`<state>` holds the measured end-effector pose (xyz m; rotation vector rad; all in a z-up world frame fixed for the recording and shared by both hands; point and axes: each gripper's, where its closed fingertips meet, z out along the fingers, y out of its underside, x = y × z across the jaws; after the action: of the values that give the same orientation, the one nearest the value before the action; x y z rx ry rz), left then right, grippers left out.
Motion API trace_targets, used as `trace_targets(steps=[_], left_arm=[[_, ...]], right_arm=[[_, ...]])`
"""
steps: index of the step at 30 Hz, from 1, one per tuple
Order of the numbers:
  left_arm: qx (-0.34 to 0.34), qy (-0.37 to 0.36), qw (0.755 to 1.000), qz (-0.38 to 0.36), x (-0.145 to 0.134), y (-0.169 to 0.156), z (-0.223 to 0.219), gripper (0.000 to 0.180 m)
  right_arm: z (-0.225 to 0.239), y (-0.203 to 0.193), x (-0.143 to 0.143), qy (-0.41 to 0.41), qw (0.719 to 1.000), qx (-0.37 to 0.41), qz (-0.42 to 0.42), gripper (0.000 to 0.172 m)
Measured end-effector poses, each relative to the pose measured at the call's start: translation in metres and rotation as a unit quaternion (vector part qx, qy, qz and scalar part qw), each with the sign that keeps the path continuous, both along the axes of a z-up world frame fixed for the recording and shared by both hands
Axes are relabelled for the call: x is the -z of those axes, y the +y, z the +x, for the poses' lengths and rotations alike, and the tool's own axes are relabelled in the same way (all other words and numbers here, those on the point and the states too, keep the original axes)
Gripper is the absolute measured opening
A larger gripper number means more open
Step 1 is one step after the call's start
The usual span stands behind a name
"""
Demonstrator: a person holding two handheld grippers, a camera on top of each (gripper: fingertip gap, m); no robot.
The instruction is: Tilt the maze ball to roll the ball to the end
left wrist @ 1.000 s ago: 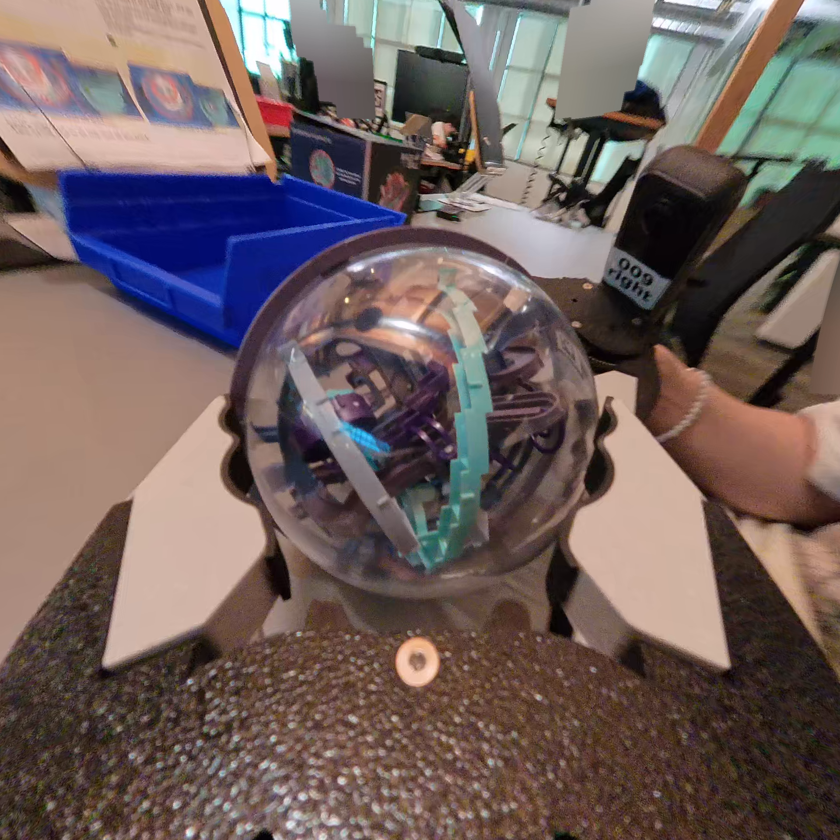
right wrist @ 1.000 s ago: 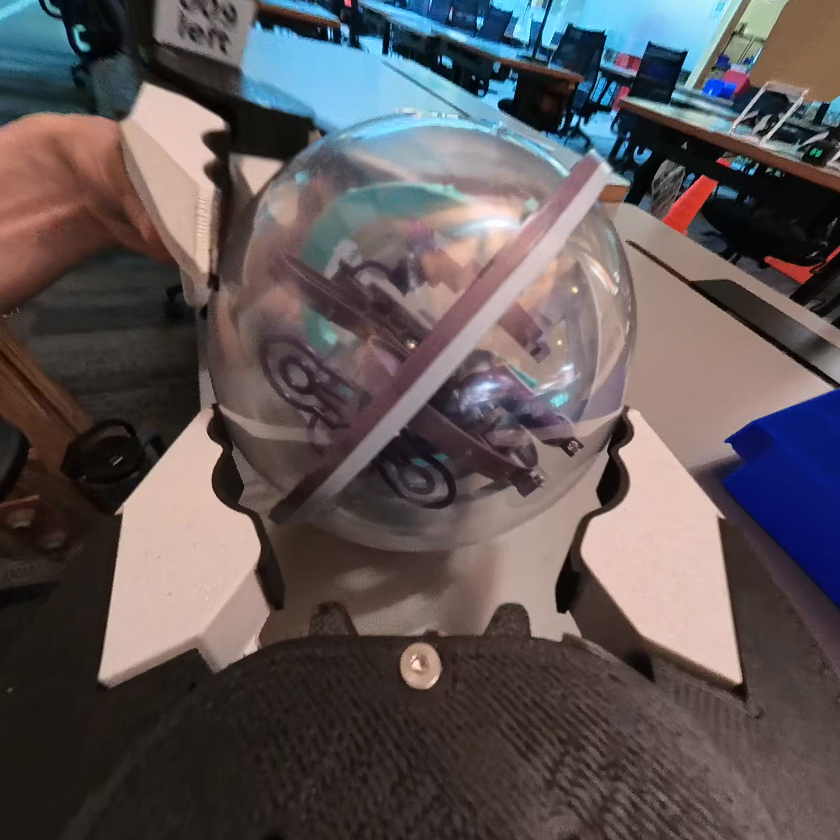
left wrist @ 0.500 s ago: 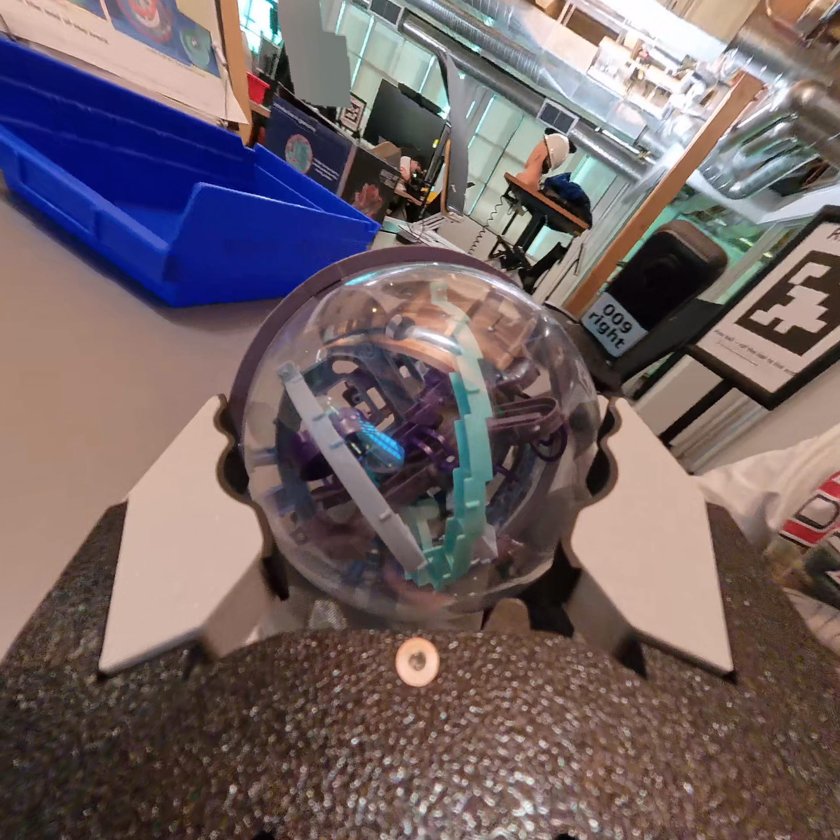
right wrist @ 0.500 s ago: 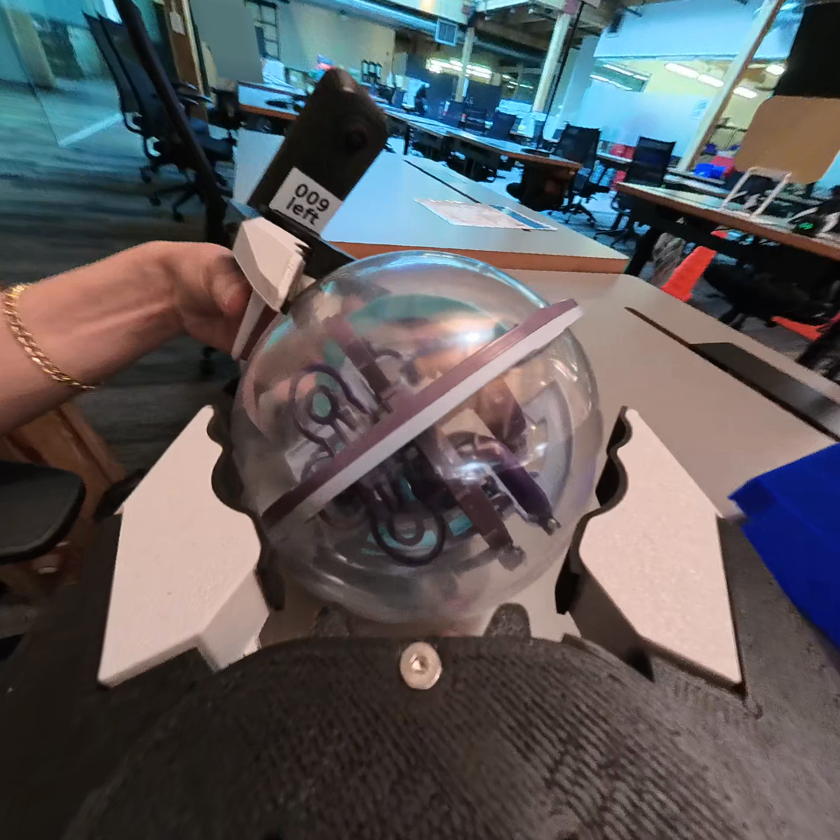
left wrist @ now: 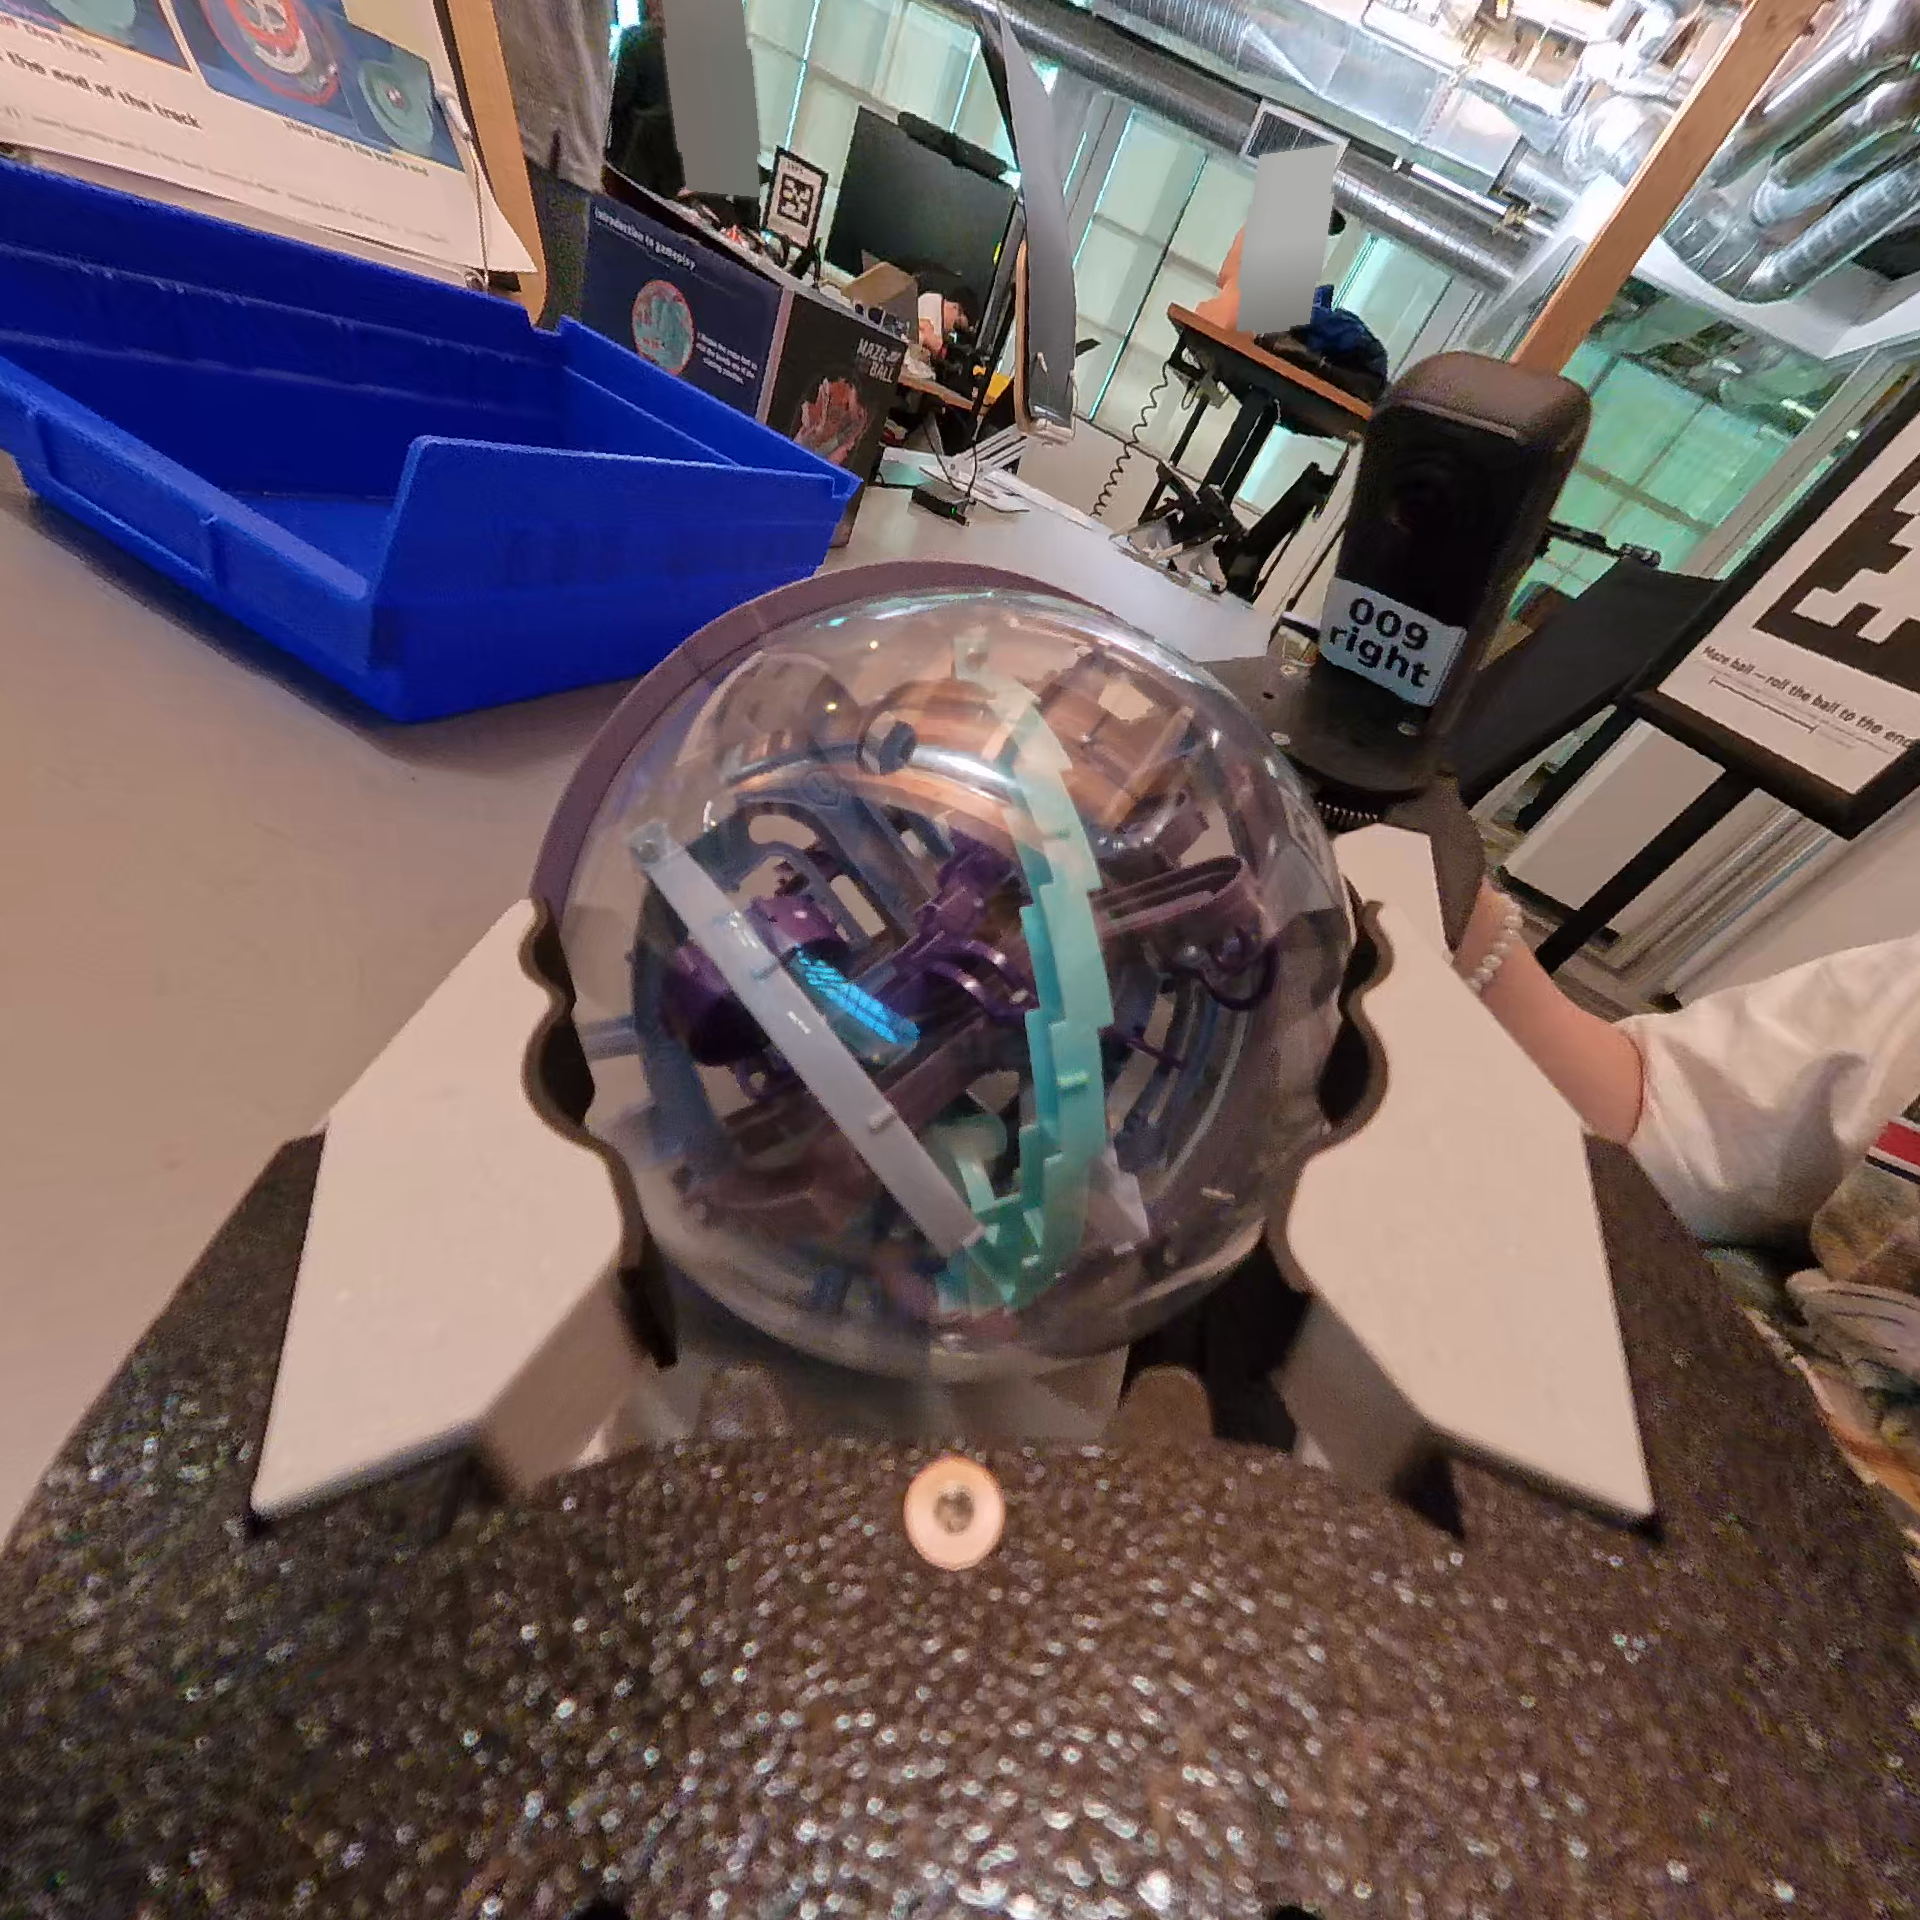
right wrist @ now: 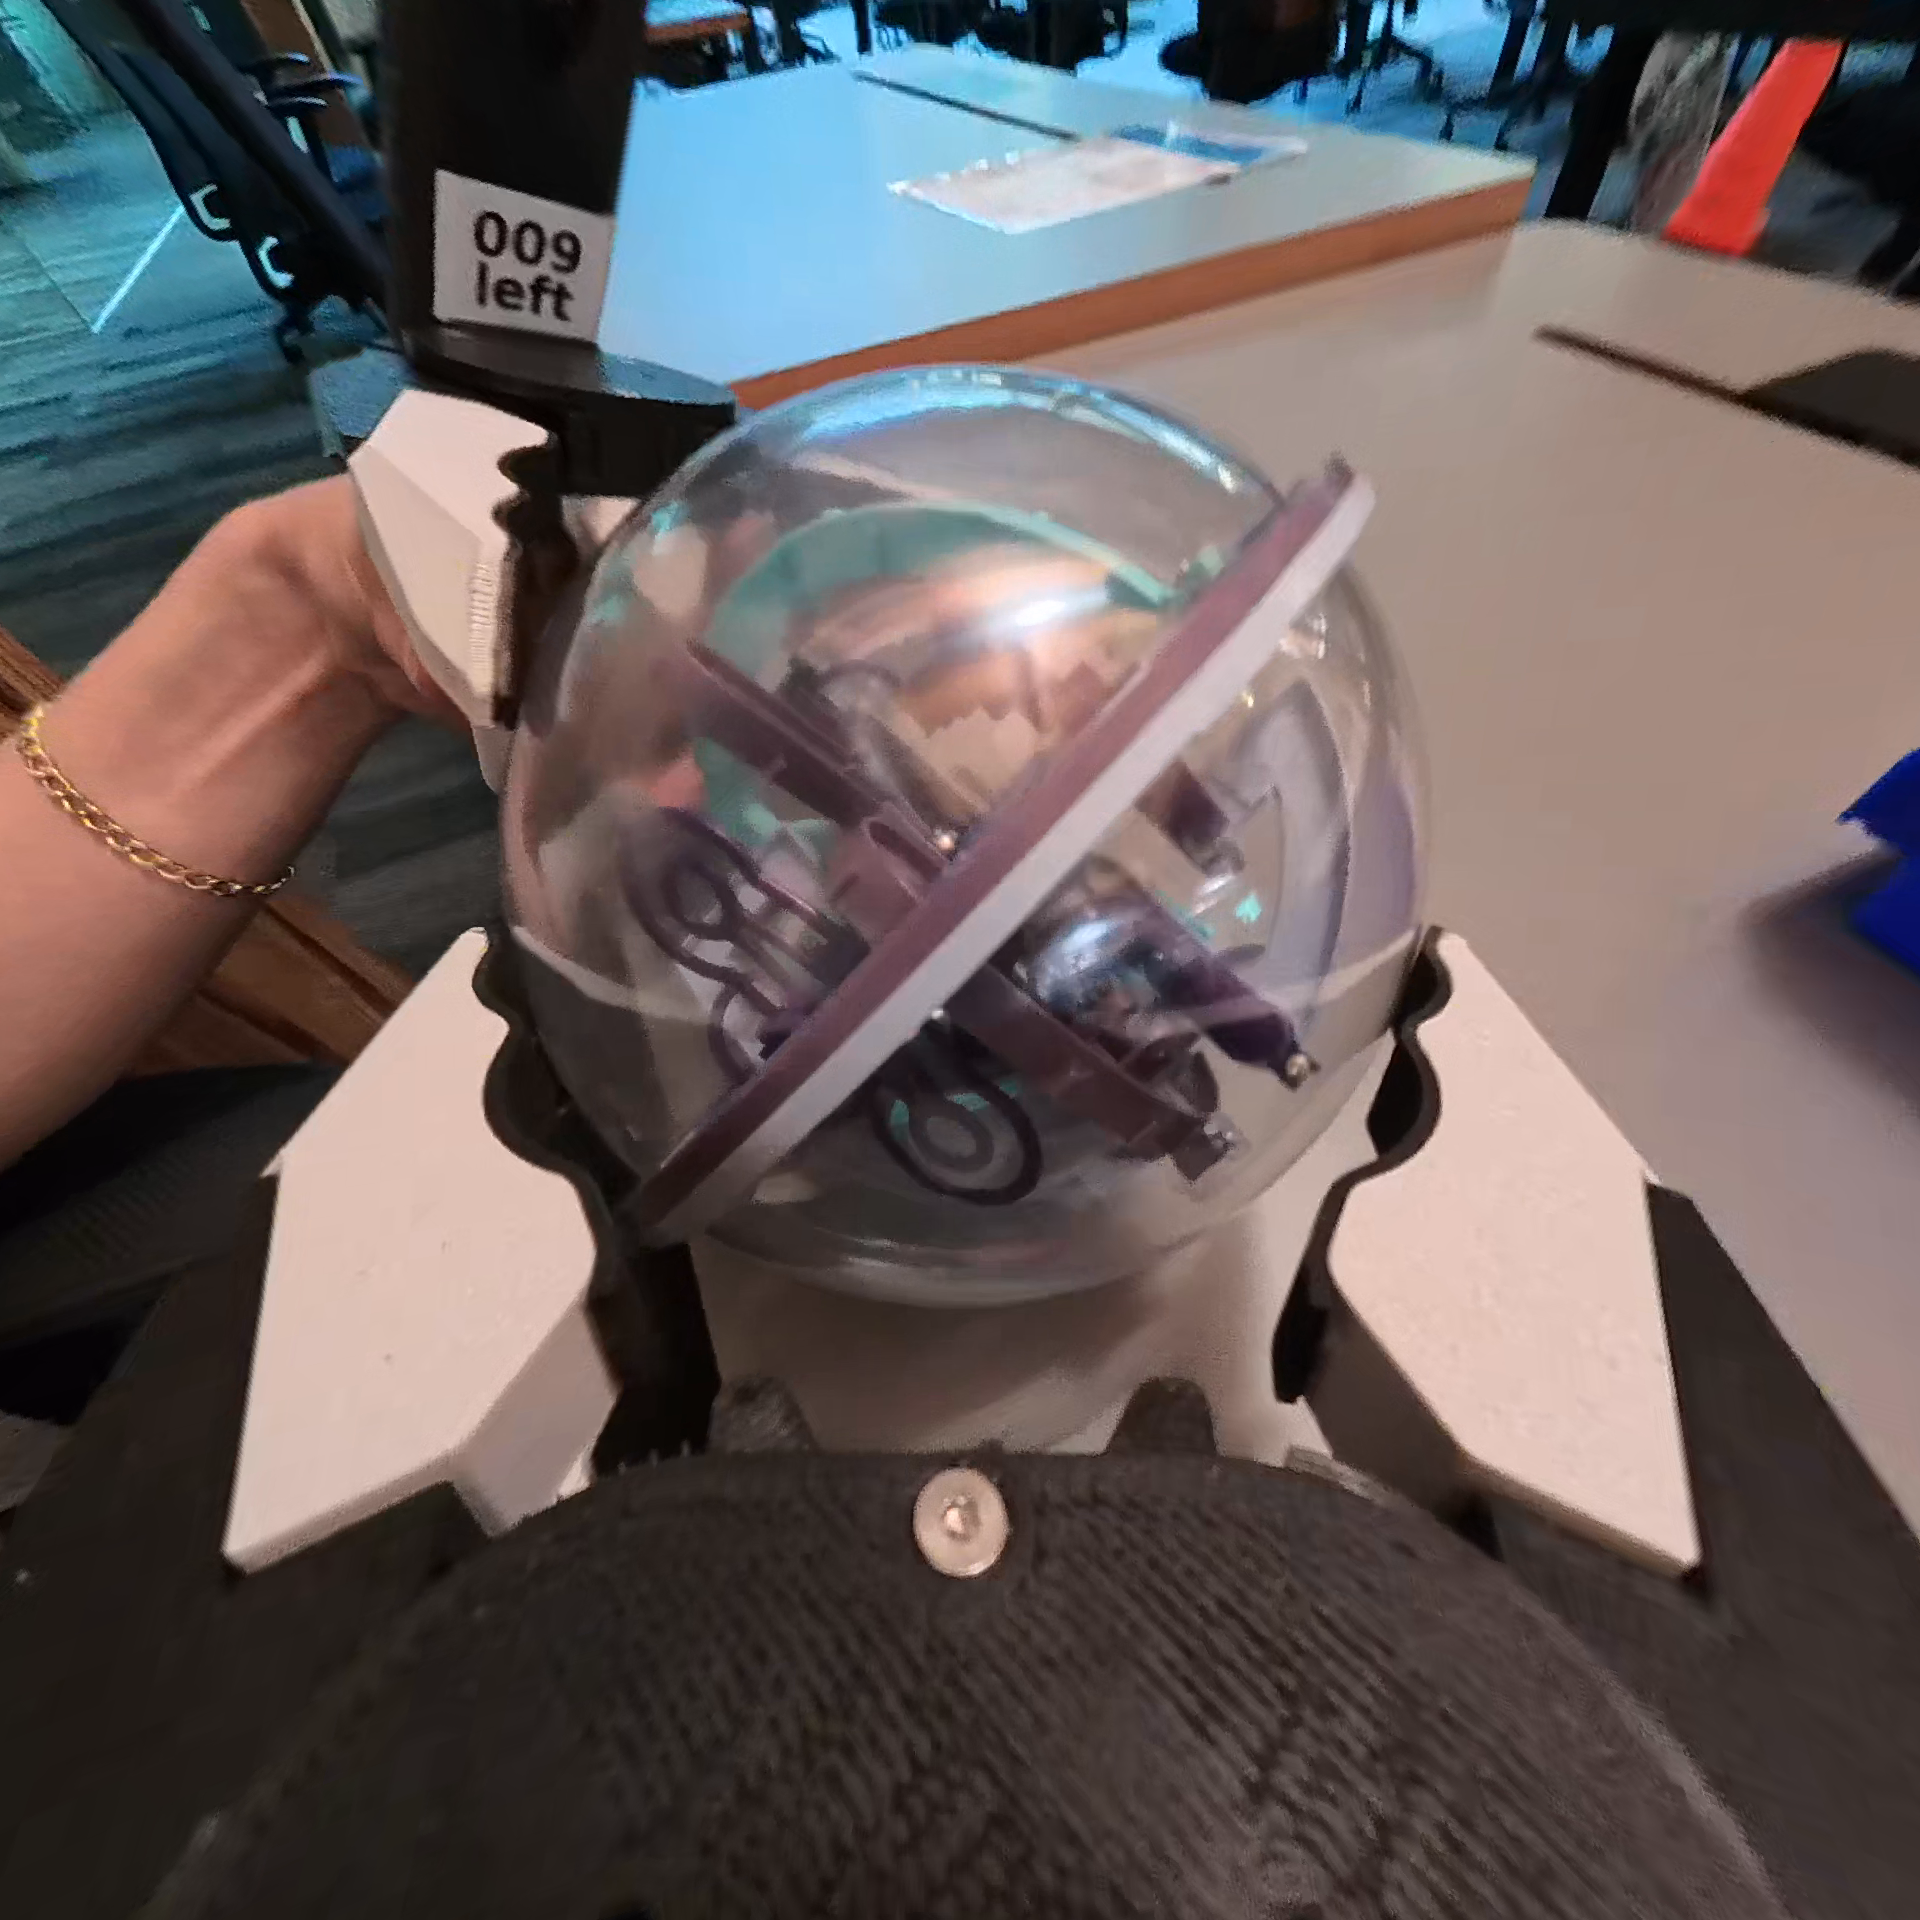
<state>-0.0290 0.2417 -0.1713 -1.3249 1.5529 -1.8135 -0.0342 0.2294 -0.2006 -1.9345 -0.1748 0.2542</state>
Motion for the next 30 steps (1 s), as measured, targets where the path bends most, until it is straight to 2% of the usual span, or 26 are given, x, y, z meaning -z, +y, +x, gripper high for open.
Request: trace_targets(steps=[1, 5, 10, 14, 19, 27, 30], left_arm=[[0.001, 0.003, 1.000, 0.004, 0.001, 0.000, -0.001, 0.140], [0.005, 0.004, 1.000, 0.010, 0.002, 0.002, -0.006, 0.140], [-0.005, -0.043, 0.997, 0.067, 0.004, 0.008, -0.010, 0.139], [-0.012, -0.034, 0.996, 0.086, 0.005, 0.006, -0.006, 0.139], [-0.004, -0.003, 0.998, 0.069, 0.008, 0.002, -0.003, 0.139], [-0.004, 0.001, 0.992, 0.129, 0.014, -0.001, -0.003, 0.139], [-0.007, -0.007, 0.992, 0.127, 0.015, -0.002, 0.001, 0.139]], right_arm=[[-0.001, -0.001, 0.003, 0.012, 1.000, 0.003, -0.013, 0.158], [-0.004, 0.000, 0.007, 0.016, 0.999, 0.006, -0.034, 0.158], [0.000, 0.008, 0.006, -0.035, 0.999, -0.024, 0.016, 0.157], [0.006, 0.006, 0.003, -0.055, 0.997, -0.044, 0.031, 0.156], [0.010, 0.003, -0.008, -0.088, 0.993, -0.062, 0.051, 0.157], [0.014, 0.002, -0.011, -0.190, 0.975, -0.099, 0.054, 0.157], [0.018, 0.002, -0.010, -0.205, 0.972, -0.104, 0.044, 0.157]])
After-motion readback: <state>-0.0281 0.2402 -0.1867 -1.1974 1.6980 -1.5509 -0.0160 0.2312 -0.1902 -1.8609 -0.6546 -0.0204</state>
